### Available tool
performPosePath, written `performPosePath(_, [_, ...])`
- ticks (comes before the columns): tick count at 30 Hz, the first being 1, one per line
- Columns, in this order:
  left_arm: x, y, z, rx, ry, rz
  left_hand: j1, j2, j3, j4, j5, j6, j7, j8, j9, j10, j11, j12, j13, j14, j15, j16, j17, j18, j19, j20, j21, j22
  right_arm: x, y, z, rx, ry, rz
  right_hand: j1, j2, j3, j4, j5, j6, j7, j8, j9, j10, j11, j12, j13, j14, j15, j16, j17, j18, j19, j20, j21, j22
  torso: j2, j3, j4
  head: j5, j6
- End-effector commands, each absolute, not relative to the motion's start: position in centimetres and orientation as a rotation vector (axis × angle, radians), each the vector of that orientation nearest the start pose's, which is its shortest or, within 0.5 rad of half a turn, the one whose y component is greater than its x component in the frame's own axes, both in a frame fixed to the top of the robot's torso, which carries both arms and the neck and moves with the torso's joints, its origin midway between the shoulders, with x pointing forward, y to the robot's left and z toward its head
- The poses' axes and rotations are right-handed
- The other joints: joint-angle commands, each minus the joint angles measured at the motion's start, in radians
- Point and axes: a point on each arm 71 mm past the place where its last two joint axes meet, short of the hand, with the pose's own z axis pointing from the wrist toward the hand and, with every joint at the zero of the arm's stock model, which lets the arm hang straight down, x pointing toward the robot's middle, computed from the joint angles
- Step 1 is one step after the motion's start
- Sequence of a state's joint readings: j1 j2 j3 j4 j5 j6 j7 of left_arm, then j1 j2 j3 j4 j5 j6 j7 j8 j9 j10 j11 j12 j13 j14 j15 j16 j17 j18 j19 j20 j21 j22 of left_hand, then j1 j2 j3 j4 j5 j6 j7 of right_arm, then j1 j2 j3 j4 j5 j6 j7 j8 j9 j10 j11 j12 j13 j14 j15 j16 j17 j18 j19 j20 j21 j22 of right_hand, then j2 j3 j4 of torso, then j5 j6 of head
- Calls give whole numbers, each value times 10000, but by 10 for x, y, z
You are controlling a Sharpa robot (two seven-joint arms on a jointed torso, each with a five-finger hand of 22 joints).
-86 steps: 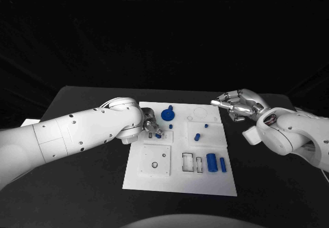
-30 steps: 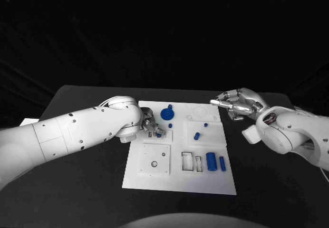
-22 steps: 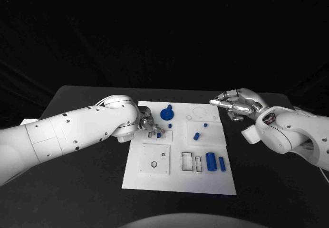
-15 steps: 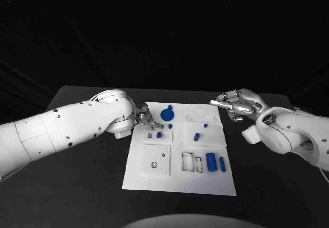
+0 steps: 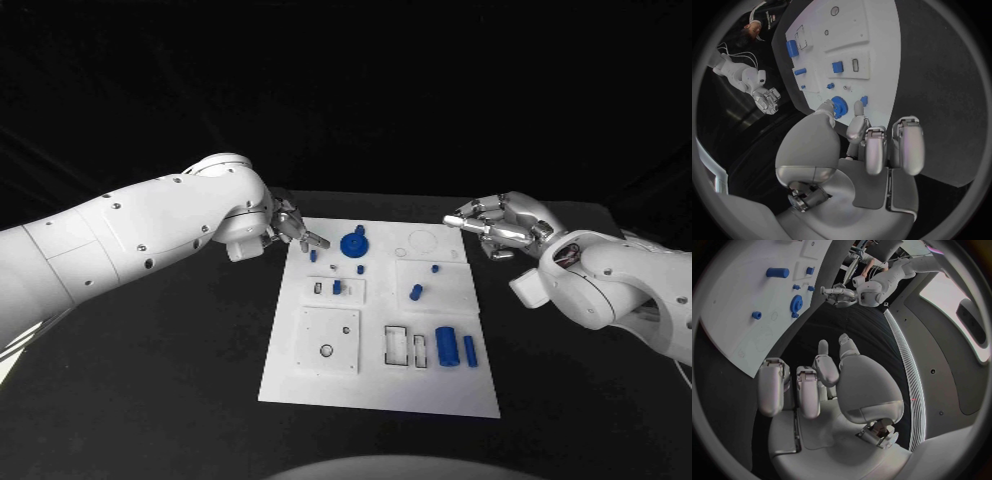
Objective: Assemble the parts on the task board
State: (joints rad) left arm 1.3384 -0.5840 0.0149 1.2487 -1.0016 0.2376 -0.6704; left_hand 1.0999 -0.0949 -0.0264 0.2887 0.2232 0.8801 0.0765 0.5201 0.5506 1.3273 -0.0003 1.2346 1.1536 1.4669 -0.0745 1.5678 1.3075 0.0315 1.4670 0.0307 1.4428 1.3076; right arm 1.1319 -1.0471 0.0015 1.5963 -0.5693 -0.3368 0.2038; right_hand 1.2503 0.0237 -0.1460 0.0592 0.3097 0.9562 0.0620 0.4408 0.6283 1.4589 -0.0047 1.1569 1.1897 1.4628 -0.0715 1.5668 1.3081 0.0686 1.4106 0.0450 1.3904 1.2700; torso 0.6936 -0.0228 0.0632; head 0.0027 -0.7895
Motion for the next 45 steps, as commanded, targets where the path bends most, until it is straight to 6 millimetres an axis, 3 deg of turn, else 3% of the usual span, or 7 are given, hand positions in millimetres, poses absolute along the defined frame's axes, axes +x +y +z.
performPosePath(1, [554,168,-160,-1746,23093,-2514,54,97,-181,13,-419,163,-19,-91,-132,-16,4,-24,11,1039,92,30,2633,82,526,89,-46,1040,462,-279,-190,6765,16250,11542,39,20,-35,-6,-42,38,16,-33,14,785,-20,3695,3411,1080,70,40,2627,41,-81,-14,-66,-12,3,-19,1,47,33])
performPosePath(4, [561,167,-161,-1743,22986,-2259,39,165,-334,17,-750,295,-41,-122,-222,33,-14,30,52,1039,81,30,2633,77,538,84,-29,1069,462,-278,-190,6756,16263,11566,39,20,-35,-6,-42,38,16,-33,14,785,-20,3695,3411,1080,70,40,2627,41,-81,-14,-66,-12,18,-18,-24,85,44])
performPosePath(11, [569,163,-168,-1682,23075,-1883,29,202,-423,23,-870,396,-65,-115,-263,93,-33,101,122,1039,67,30,2633,71,551,75,-6,1101,462,-277,-191,6746,16286,11599,40,35,-39,-9,-46,44,17,-46,19,792,-19,3703,3419,1080,72,40,2627,39,-78,-11,-62,-2,18,-19,-39,89,40])
performPosePath(33, [571,156,-182,-1216,23785,-1380,492,468,-452,-58,-888,733,-187,29,-299,199,-138,218,230,1039,-20,30,2633,56,578,1,39,1176,463,-274,-192,6731,16345,11666,41,37,-39,-9,-47,45,17,-48,20,793,-18,3705,3421,1080,73,40,2627,38,-77,-11,-61,0,20,-22,-62,131,-17])
performPosePath(45, [572,154,-183,-1509,23673,-1532,1073,890,-203,-196,-885,781,-231,137,-284,249,-182,262,269,1039,-64,30,2633,47,592,-47,58,1219,463,-273,-192,6718,16365,11699,48,59,-38,-14,-43,54,15,-60,26,794,-19,3705,3422,1080,74,40,2627,39,-80,-9,-64,-3,31,-18,-52,122,-20])
